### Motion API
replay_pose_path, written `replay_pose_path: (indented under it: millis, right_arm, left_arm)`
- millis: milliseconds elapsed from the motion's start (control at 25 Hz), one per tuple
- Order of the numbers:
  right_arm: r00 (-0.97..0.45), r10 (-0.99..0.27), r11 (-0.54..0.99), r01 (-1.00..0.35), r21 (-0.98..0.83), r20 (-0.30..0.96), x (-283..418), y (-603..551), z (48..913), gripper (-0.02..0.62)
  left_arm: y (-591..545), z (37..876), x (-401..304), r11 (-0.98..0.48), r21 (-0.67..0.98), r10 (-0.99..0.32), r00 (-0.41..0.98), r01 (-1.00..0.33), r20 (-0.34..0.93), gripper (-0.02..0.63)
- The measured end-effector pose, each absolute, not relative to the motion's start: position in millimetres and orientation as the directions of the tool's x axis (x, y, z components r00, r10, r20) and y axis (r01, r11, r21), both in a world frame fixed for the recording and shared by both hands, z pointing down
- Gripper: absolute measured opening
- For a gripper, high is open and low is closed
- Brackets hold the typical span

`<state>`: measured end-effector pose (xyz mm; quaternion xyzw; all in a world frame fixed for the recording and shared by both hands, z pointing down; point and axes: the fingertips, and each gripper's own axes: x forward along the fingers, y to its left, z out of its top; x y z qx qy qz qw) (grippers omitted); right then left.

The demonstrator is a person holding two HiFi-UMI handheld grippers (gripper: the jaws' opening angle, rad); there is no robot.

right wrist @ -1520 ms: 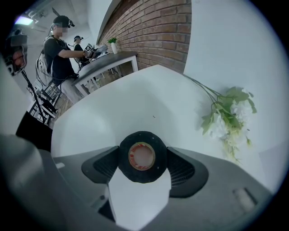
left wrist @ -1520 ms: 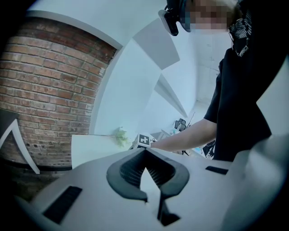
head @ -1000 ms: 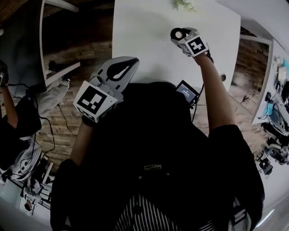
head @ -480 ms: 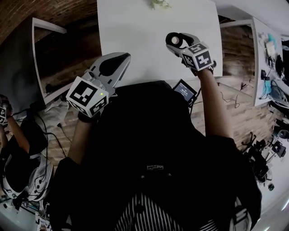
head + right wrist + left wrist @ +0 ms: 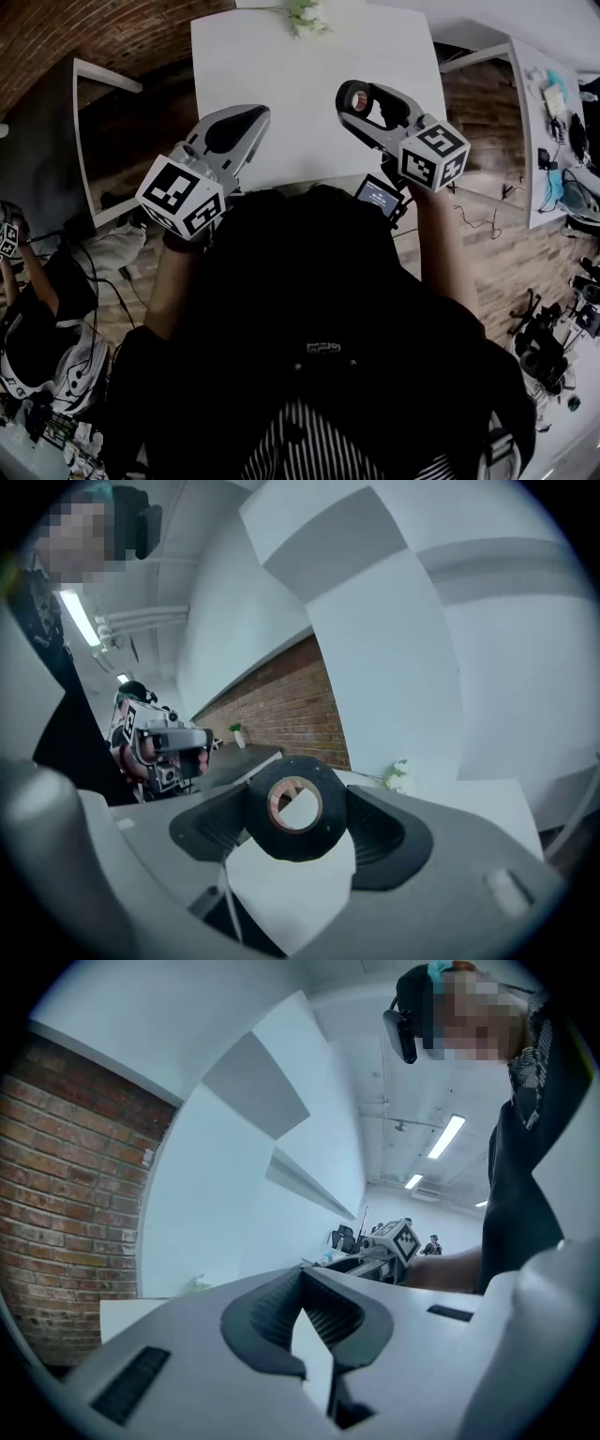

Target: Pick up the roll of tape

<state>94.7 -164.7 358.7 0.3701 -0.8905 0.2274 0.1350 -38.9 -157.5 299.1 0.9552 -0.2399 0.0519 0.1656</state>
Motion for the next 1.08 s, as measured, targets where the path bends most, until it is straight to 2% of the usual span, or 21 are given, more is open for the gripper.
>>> replay_pose_path:
  millis: [360,760,1080]
  right_arm:
    - [-0.79,-0.561,0.715,-0.613,-0.336,0.247,138.8,-123.9,289.8,0.33]
    - [-0.844,-0.492,0.78,-0.536,-0.323,0.211,169.3,-76.0,282.8,0.328]
    - [-0.869,-0.457,0.811,-0.494,-0.313,0.189,176.3,-49.2,274.3,0.327]
  left_arm:
    - [-136.1,278.7,53.2,-0.816,0.292,-0.475,0.867,-0.499,0.151,0.006]
    - [-84.8,274.0,99.0,-0.783,0.284,-0.53,0.833,-0.553,0.161,0.006]
    - [-52.1,271.7,110.3,-0.765,0.272,-0.558,0.812,-0.583,0.172,0.006]
